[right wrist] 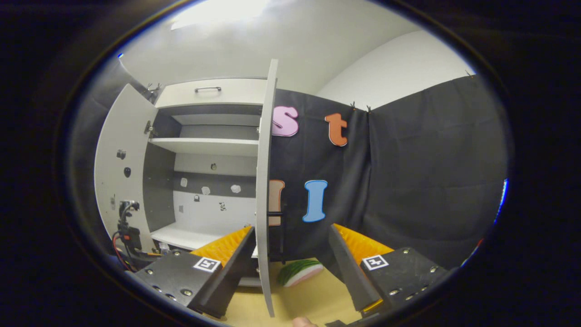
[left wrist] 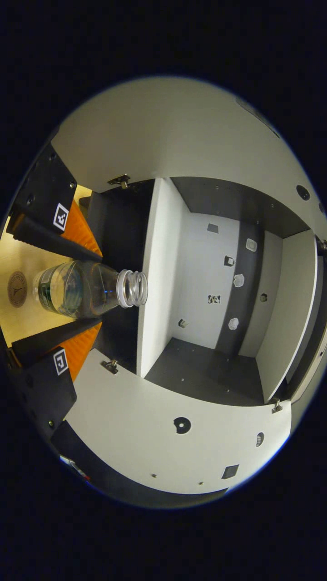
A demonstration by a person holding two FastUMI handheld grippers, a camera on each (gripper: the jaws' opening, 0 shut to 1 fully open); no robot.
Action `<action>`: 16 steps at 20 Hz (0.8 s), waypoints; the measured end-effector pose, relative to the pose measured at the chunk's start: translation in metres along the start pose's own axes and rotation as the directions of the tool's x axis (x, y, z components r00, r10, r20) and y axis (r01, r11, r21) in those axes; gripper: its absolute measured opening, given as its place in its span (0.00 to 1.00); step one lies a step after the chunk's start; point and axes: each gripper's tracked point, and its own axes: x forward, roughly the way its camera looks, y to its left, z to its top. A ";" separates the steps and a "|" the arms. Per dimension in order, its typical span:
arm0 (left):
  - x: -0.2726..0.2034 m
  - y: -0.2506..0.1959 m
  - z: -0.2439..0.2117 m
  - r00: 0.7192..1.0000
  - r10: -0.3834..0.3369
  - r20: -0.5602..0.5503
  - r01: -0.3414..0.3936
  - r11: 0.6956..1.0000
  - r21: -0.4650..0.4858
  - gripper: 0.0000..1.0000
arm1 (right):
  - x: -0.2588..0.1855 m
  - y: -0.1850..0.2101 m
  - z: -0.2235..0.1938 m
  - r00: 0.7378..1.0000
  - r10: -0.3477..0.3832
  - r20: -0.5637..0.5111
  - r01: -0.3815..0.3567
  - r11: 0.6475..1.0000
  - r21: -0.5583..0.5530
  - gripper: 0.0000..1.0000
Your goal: Grasp the bottle in the cabinet with the left hand and place it on the coaster, then close the right door with the right hand and the left door with the left hand.
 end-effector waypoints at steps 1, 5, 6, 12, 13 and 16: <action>0.001 -0.004 -0.009 1.000 -0.017 0.009 0.017 1.000 0.008 0.80 | 0.000 0.000 0.000 1.000 -0.001 0.000 0.001 1.000 -0.002 0.96; 0.003 -0.013 -0.049 0.997 -0.075 -0.001 0.075 0.994 0.074 0.79 | -0.002 -0.002 -0.002 1.000 -0.009 -0.003 0.009 1.000 -0.016 0.96; 0.004 -0.016 -0.059 0.996 -0.087 -0.015 0.088 0.993 0.084 0.79 | -0.001 -0.003 -0.003 1.000 -0.011 -0.006 0.011 1.000 -0.020 0.97; 0.008 -0.012 -0.122 0.987 -0.096 -0.132 0.101 0.994 0.032 0.79 | -0.002 -0.010 -0.006 1.000 -0.030 -0.008 0.030 0.999 -0.032 0.98; 0.008 -0.011 -0.131 0.984 -0.090 -0.153 0.094 0.995 0.019 0.80 | -0.002 -0.012 -0.006 0.999 -0.035 -0.009 0.035 0.999 -0.034 0.98; 0.010 -0.009 -0.145 0.981 -0.088 -0.175 0.090 0.996 0.004 0.80 | -0.002 -0.019 -0.009 0.999 -0.049 -0.019 0.048 0.998 -0.036 0.98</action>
